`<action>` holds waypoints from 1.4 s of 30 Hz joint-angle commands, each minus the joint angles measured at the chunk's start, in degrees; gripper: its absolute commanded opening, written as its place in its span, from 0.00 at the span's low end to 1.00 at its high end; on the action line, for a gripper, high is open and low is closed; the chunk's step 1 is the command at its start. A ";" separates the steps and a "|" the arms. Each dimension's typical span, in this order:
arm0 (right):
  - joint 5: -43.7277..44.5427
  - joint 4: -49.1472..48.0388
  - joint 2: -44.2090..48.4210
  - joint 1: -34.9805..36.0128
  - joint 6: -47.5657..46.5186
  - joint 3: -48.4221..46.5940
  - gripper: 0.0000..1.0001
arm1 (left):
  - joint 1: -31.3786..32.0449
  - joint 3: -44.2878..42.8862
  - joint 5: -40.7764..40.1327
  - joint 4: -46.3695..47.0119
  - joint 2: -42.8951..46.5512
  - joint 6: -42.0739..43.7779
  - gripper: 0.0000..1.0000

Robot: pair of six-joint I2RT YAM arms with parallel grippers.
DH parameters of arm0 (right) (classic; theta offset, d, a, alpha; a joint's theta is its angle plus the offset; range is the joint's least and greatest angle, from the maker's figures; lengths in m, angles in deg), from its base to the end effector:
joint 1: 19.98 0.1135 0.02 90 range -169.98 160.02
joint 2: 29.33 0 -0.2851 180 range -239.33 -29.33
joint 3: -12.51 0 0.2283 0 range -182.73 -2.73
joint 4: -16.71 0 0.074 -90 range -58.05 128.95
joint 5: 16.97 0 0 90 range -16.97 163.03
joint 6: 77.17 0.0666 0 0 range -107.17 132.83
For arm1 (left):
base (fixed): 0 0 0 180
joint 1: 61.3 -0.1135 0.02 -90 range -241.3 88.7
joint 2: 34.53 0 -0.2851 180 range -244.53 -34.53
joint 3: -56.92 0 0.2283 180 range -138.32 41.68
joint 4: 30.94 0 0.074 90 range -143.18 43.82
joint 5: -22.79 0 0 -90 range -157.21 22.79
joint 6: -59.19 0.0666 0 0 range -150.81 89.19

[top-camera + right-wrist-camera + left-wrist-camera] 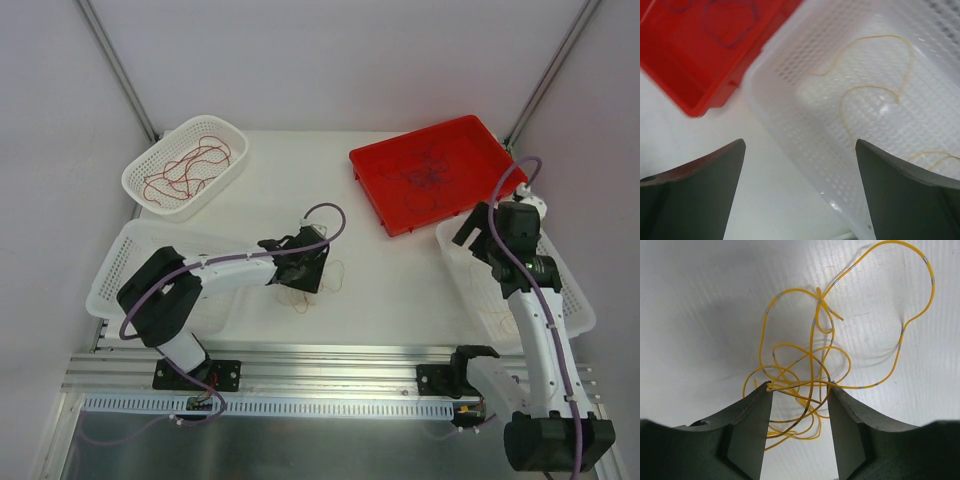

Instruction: Untangle the cables

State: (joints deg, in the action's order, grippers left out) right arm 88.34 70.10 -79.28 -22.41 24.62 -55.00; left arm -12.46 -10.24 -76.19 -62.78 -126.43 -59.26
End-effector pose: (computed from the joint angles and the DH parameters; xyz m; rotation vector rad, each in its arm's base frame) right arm 0.1654 -0.0246 0.3197 0.4171 2.1374 -0.2004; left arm 0.2144 -0.2294 0.1862 0.3956 2.5424 -0.3245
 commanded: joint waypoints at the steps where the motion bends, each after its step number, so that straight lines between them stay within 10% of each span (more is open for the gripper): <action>1: -11.43 -4.92 -0.93 8.04 -7.47 -2.84 0.97 | 1.43 -3.44 2.90 -0.19 -1.61 0.76 0.48; 10: -18.65 -17.04 -11.47 28.88 -4.86 3.04 0.99 | 2.75 -3.98 3.00 0.25 2.42 -0.03 0.57; 20: -23.66 -32.60 -29.22 35.65 0.42 5.78 0.62 | 2.75 1.91 0.19 0.16 12.53 -2.49 0.73; 30: -26.65 -41.49 -42.59 38.56 3.33 4.99 0.45 | 1.61 1.48 -1.84 0.16 13.42 -2.84 0.73; 37: -26.91 -43.25 -45.23 38.82 3.50 5.78 0.08 | 0.21 -3.09 -2.10 0.16 7.53 -0.56 0.70; 42: -26.74 -42.37 -44.27 38.82 2.97 6.39 0.01 | -1.11 -5.73 -1.49 0.16 3.31 0.15 0.65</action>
State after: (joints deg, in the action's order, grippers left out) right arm 62.00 28.88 -124.15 16.08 27.79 -48.73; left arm -12.70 -13.12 -76.89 -62.78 -121.62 -60.59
